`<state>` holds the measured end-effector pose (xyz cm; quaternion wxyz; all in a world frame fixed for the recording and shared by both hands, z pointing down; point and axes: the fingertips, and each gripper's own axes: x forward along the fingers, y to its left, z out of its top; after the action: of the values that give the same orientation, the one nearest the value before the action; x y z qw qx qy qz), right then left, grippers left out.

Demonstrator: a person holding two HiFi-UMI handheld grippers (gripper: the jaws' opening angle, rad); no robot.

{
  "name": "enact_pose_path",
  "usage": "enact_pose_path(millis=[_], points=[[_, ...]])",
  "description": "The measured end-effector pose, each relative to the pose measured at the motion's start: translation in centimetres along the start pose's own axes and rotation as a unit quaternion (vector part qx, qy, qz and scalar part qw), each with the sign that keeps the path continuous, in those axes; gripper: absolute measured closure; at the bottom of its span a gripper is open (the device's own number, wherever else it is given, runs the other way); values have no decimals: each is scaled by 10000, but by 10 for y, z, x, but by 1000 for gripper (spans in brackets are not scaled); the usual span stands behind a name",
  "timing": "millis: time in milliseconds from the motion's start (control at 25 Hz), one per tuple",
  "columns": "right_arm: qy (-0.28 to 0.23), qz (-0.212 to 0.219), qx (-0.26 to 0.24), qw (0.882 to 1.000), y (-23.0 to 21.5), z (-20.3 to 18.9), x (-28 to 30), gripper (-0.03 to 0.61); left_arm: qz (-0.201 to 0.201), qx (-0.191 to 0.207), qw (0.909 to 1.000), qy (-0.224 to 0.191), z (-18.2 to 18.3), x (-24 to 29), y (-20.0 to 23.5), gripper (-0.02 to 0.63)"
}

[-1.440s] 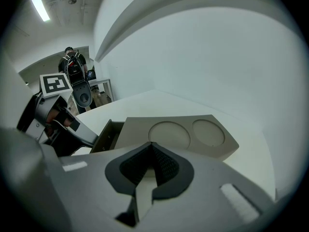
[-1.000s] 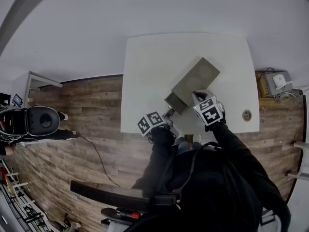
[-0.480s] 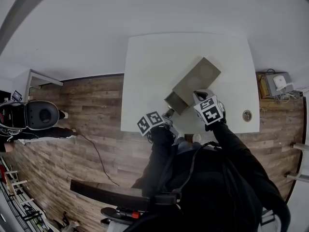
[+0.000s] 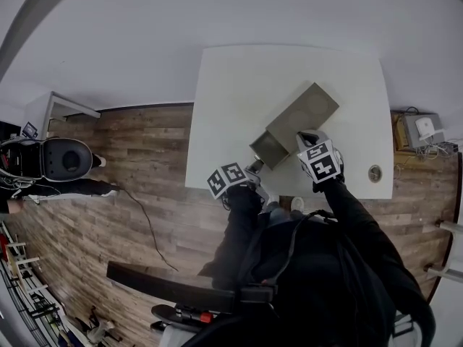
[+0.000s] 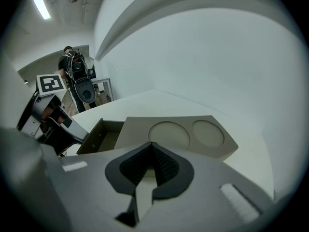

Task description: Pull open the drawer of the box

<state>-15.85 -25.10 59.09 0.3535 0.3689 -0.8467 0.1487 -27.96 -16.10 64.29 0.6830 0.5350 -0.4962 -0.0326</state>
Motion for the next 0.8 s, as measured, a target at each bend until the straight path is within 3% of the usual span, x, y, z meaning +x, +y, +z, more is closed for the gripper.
enact_pose_path(millis=[800], points=[[-17,26,-139,9999,0,3,4,588,-55,-162,9999,3,2,-16,16,594]])
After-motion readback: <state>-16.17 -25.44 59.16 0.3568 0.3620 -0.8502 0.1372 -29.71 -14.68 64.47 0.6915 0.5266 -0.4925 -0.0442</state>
